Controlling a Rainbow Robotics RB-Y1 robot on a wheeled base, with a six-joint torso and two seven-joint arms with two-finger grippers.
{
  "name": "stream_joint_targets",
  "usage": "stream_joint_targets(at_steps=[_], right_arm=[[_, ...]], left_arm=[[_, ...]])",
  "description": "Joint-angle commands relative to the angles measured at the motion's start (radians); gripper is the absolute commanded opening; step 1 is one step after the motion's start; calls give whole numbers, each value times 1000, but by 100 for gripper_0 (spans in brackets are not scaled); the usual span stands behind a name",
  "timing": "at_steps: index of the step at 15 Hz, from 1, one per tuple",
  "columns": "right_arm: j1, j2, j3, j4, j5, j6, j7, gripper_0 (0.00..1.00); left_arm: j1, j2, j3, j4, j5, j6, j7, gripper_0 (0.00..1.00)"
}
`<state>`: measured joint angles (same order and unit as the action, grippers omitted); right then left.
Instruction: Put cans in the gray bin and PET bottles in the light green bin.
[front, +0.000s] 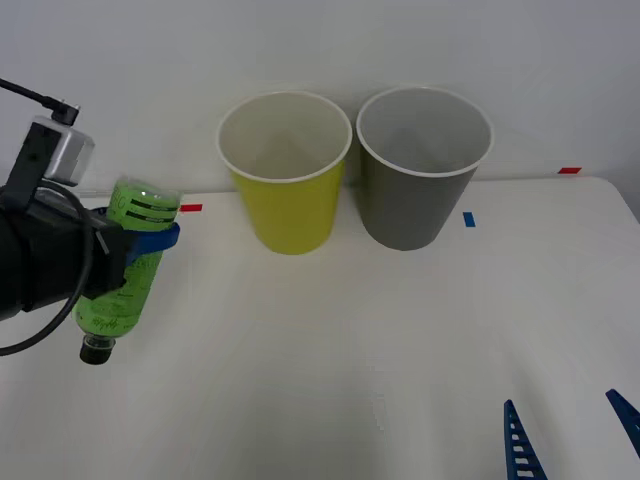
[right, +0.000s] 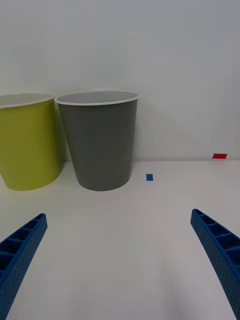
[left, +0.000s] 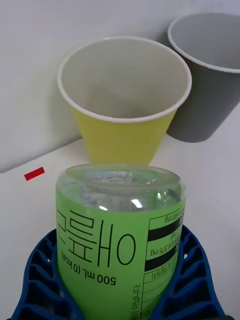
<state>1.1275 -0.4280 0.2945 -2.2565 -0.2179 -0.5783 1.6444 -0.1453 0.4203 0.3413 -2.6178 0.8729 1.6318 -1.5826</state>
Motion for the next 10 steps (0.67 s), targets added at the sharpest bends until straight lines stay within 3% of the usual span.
stream_joint_targets(at_steps=[1,6,10], right_arm=[[0,0,0,0,0,0,0,100],[0,0,0,0,0,0,0,100],[0,0,0,0,0,0,0,100]], left_arm=[[-63,-2,62,0,21,-1,-7,0],[-174,-3,113,0,34,-9,-19,0],[-283,-32,108,2,-17,-9,-20,0]])
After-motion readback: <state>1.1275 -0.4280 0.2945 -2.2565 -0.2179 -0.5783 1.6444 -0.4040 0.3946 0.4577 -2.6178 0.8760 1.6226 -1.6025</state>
